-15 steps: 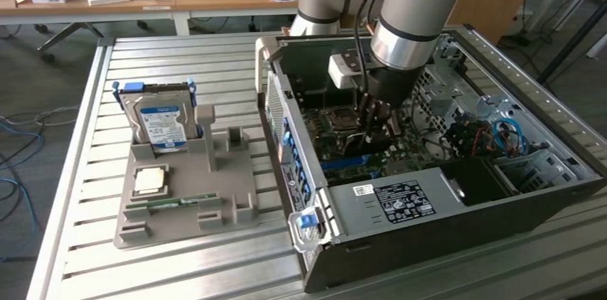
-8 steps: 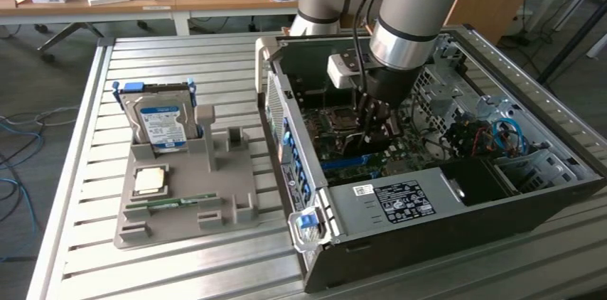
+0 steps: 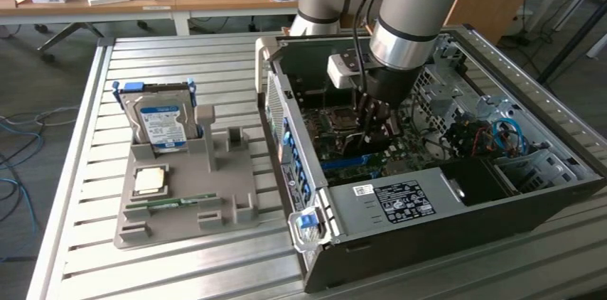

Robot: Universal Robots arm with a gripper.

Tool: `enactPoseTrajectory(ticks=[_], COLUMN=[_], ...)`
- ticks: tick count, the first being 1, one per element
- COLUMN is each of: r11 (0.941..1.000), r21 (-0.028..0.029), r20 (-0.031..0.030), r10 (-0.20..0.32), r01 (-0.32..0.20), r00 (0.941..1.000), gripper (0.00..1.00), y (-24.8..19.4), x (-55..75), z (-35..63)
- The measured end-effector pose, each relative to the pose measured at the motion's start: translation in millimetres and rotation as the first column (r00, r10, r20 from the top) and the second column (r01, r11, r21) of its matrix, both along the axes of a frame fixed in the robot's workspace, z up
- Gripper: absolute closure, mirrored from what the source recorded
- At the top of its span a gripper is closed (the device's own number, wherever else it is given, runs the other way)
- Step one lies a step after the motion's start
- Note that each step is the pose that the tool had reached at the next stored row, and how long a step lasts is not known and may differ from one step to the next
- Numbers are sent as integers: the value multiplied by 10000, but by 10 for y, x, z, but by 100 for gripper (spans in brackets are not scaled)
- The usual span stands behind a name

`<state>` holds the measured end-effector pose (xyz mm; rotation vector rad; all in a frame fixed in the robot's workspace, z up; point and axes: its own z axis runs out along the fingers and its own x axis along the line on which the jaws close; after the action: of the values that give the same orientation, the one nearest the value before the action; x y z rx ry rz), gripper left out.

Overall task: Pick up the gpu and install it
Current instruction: 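Insert the gpu into the slot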

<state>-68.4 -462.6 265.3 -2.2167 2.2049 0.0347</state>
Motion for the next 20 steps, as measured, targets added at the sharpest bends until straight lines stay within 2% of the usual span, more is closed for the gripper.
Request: enactPoseTrajectory(ticks=[2,20], r11=[10000,9990], r21=[19,439], r20=[0,-1], r10=[-4,-40], r01=[4,40], r00=[10000,10000], gripper=[74,74], y=[-2,-28], x=[0,0], z=[0,0])
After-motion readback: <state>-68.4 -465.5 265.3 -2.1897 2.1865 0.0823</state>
